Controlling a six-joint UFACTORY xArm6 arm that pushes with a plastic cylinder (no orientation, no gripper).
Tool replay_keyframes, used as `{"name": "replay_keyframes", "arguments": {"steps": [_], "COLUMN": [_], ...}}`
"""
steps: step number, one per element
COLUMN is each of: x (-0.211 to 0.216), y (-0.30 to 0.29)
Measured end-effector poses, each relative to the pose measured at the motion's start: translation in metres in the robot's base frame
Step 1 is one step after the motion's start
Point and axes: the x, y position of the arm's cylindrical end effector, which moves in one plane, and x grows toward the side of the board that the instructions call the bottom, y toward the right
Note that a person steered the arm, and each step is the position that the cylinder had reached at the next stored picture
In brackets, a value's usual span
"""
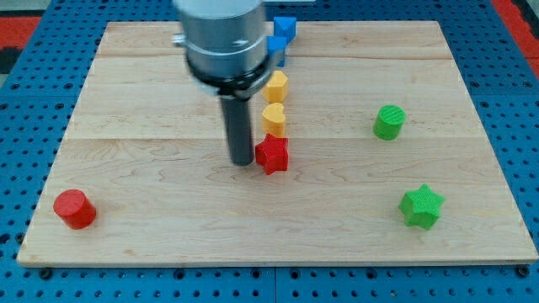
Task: Move the red star down to the green circle
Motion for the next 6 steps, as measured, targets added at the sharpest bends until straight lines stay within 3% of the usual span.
{"name": "replay_keyframes", "arguments": {"steps": [2,3,4,5,6], "x": [0.001,0.008,0.028,0.006,0.015], "y": [0.092,0.064,0.093,0.142,0.163]}}
